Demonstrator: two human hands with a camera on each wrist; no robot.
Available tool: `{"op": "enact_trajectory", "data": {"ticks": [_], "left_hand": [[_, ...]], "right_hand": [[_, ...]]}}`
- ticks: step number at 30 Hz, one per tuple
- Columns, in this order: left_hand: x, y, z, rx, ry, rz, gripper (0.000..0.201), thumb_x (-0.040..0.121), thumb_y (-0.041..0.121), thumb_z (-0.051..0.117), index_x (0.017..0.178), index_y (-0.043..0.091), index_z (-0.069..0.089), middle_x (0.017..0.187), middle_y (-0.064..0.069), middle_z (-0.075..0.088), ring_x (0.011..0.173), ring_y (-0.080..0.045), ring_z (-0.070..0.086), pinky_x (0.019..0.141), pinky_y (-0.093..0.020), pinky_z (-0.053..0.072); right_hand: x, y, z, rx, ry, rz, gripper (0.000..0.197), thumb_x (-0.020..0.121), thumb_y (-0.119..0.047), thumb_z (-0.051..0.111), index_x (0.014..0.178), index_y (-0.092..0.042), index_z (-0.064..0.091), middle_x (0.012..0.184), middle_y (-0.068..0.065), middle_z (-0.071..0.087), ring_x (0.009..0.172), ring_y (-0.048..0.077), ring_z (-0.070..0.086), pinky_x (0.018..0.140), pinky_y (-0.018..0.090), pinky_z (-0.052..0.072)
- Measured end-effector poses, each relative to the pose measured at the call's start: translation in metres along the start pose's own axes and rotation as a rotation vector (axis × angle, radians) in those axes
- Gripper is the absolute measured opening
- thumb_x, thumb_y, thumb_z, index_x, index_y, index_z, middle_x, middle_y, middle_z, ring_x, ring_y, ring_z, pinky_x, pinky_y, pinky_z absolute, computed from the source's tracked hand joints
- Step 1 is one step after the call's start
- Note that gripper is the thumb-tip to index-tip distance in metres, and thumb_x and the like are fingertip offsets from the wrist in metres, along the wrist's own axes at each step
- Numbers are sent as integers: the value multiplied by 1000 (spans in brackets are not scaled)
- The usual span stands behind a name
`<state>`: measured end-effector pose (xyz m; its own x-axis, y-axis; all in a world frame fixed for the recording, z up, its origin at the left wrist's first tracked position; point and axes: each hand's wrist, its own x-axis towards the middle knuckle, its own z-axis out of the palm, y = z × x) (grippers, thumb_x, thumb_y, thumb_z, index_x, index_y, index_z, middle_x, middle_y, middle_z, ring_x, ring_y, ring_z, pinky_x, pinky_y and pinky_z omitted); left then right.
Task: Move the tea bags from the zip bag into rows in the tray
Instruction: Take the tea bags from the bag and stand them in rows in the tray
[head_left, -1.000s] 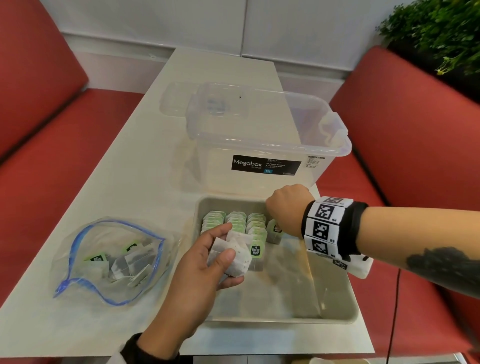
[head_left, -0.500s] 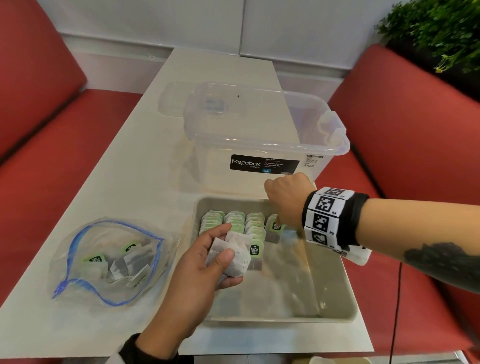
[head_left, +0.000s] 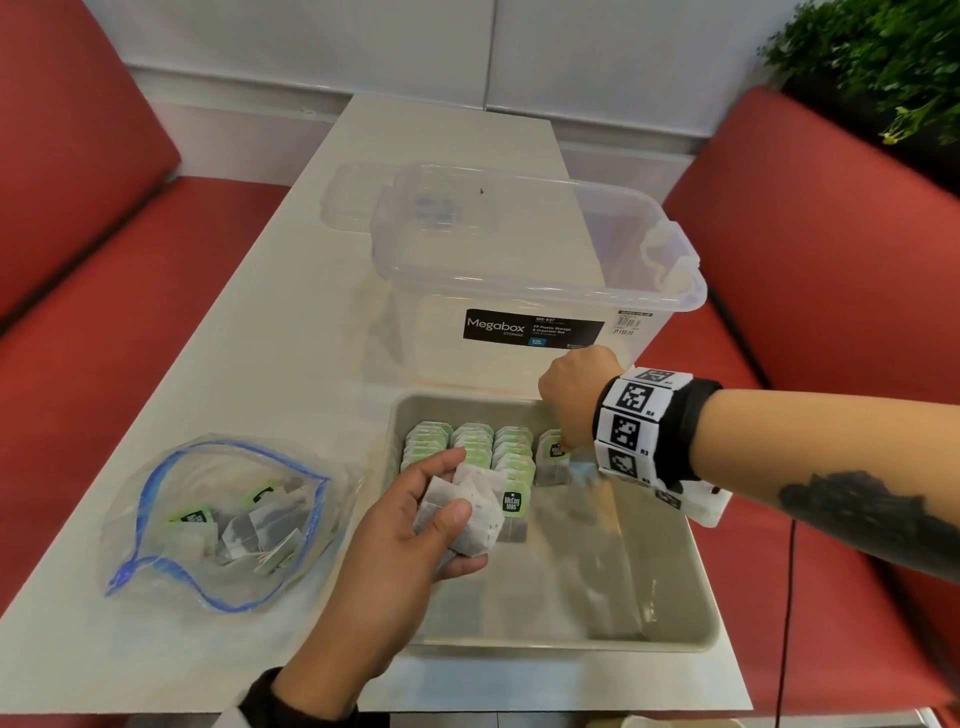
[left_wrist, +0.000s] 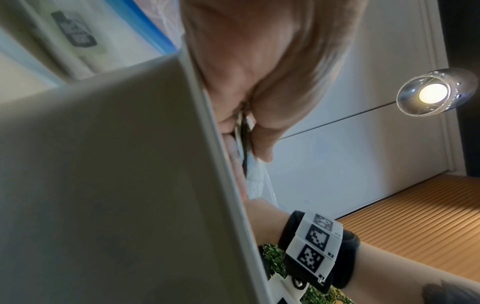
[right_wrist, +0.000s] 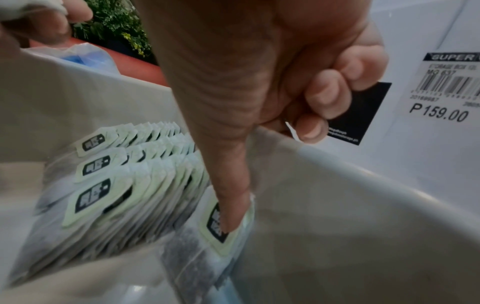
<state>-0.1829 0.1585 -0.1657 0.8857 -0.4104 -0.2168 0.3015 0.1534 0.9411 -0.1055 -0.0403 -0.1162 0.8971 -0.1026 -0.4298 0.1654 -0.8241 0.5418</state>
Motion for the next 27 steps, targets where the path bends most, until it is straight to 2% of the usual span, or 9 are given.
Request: {"op": "enact_trajectory", "data": {"ticks": [3,8,12,15,18,21,24,27], "left_hand": [[0,0,0,3,4,-1,35,91,3,53,112,31,60,120,1,59,93,-19,67,65,-29,57],[1,0,1,-17,18,-3,33,92,6,52,111,32,59,117,4,58,93,-18,67,65,-30,57],[2,4,2,-82,21,-27,33,92,5,50,110,31,58,111,5,60,86,-11,69,63,-30,57],[2,10,2,-143,38,-44,33,92,3,49,114,27,56,121,1,56,98,-19,64,62,-29,58],[2,16,5,-209,64,-62,32,94,5,45,121,20,54,124,-5,56,100,-22,63,62,-31,59],[3,20,8,-316,56,-108,31,97,10,39,125,13,52,122,-13,59,97,-21,65,63,-33,59],[3,24,10,-407,38,-153,33,99,13,35,126,8,53,118,-20,62,94,-28,67,64,-36,59],[3,27,10,-414,26,-170,31,99,19,37,117,9,60,98,-13,72,82,-30,70,67,-42,60]], "right_hand": [[0,-1,-1,9,-5,-8,22,88,-34,60,96,-14,62,73,-1,48,74,19,49,65,29,38],[-2,1,-3,35,-11,-27,27,86,-39,62,98,-15,64,76,-2,50,74,18,50,64,28,38],[-12,8,-10,85,-15,-25,37,78,-51,68,87,-16,60,68,-4,49,71,17,51,61,28,39],[-27,13,-20,218,120,-67,44,75,-54,68,94,-17,58,82,-3,55,75,19,51,63,29,38],[-49,10,-26,441,335,-277,23,80,-34,64,99,-23,56,96,-8,55,83,16,52,64,26,33],[-73,-2,-24,581,551,-602,26,73,-17,67,98,-23,61,99,-7,55,81,16,55,60,27,41],[-80,-14,-11,480,761,-819,18,73,-23,73,90,-22,69,98,-3,63,82,18,56,56,26,44],[-80,-14,0,430,816,-865,13,73,-21,78,83,-28,74,92,-12,71,76,15,60,55,21,45]]}}
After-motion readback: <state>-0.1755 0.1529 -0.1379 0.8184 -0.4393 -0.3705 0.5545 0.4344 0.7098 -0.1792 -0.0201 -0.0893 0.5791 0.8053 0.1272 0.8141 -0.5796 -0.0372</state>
